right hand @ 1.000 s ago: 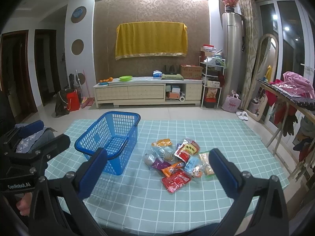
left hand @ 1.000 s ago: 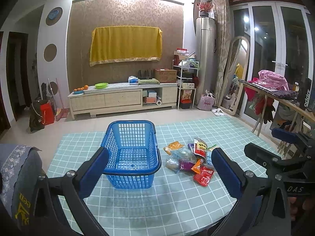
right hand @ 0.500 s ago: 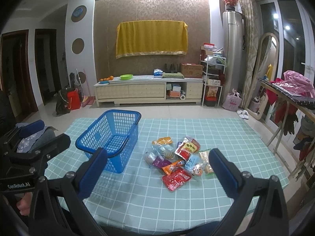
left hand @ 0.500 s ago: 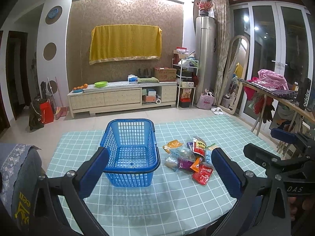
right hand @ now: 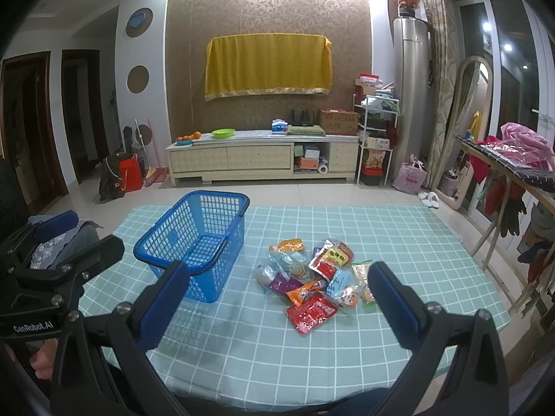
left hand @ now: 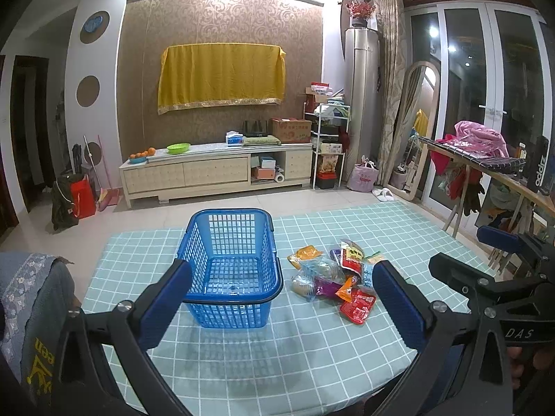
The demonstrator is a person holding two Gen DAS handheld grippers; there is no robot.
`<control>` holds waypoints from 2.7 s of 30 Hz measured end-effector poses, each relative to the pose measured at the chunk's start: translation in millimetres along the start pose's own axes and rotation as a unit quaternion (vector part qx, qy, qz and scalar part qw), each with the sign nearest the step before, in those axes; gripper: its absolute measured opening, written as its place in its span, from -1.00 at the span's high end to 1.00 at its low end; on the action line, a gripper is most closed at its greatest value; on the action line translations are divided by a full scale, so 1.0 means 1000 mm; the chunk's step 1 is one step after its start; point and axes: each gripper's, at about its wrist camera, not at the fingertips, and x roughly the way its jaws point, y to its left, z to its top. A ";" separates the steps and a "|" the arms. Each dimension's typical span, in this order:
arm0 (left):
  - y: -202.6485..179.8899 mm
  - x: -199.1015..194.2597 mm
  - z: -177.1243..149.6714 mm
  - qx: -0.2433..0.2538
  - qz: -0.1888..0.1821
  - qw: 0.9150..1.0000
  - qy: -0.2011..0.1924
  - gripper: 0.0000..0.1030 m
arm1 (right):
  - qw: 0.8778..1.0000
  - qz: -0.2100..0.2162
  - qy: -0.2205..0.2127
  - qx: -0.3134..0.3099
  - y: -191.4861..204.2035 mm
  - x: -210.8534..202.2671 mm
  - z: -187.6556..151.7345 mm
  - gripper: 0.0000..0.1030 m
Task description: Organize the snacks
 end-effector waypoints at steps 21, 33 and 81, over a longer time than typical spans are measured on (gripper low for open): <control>0.000 0.002 -0.001 -0.005 0.000 1.000 0.007 -1.00 | 1.000 0.003 0.005 -0.001 -0.002 0.001 0.001 -1.00; 0.000 0.000 0.000 -0.007 -0.001 1.000 0.006 -1.00 | 1.000 0.004 0.004 -0.003 -0.002 0.000 0.001 -1.00; -0.108 0.190 0.045 0.127 -0.053 0.971 0.195 -1.00 | 0.978 0.018 0.192 0.084 -0.163 0.143 0.017 -1.00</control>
